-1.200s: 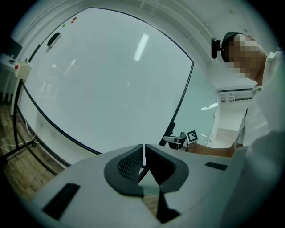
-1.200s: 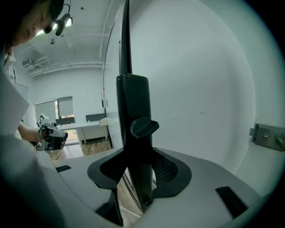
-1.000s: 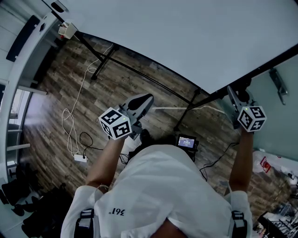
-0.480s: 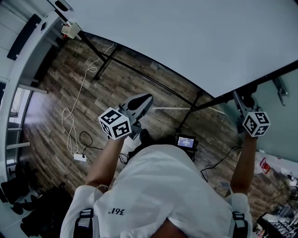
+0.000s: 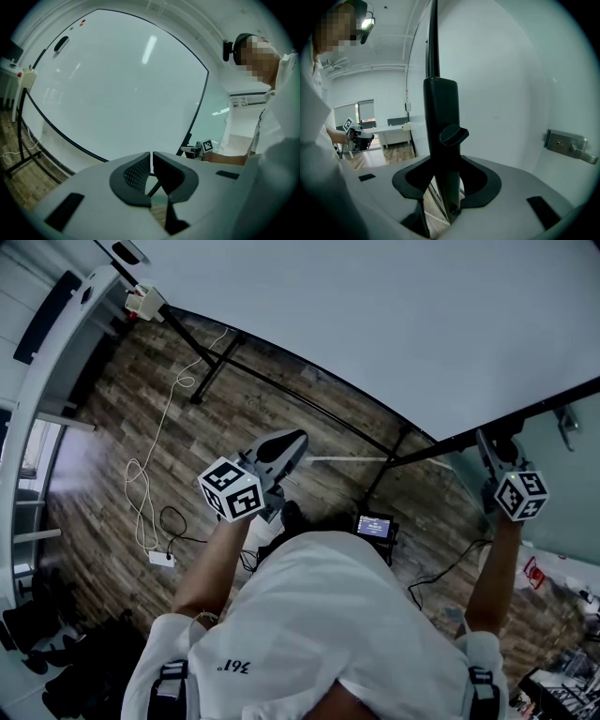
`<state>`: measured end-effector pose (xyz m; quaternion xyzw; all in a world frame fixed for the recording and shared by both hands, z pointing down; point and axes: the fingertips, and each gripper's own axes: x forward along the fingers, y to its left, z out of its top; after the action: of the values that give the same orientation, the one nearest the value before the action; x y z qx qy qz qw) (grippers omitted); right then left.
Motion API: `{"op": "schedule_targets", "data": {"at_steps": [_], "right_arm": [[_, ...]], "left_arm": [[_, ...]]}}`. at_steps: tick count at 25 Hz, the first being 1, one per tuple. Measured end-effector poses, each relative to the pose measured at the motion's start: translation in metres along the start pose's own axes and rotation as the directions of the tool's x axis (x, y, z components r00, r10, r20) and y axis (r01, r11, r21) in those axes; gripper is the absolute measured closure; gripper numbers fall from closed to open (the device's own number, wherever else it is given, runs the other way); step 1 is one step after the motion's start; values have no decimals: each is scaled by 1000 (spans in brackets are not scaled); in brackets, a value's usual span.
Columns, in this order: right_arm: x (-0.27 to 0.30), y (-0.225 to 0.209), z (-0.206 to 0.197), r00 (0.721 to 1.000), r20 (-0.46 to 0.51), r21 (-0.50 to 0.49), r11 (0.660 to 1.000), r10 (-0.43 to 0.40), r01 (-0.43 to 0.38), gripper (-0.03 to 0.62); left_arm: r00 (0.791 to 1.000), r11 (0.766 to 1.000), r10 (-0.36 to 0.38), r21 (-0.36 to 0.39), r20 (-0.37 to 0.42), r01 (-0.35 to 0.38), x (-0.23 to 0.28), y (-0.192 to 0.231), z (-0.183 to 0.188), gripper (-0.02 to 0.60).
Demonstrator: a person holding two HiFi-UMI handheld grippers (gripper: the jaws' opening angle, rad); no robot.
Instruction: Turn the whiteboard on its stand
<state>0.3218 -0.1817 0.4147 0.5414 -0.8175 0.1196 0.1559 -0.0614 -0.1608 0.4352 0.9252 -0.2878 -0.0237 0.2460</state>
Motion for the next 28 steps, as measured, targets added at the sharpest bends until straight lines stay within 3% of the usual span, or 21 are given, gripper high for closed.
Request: {"op": "schedule_targets", "data": {"at_steps": [18, 28], "right_arm": [[-2, 0, 1, 1000, 30, 15, 1000, -5, 5, 410], [-4, -1, 1, 992, 103, 62, 995, -78, 72, 408]], "left_arm": [[1000, 1000, -8, 4, 0, 8, 2, -5, -2, 574], [999, 999, -45, 3, -11, 45, 23, -27, -13, 574]]}}
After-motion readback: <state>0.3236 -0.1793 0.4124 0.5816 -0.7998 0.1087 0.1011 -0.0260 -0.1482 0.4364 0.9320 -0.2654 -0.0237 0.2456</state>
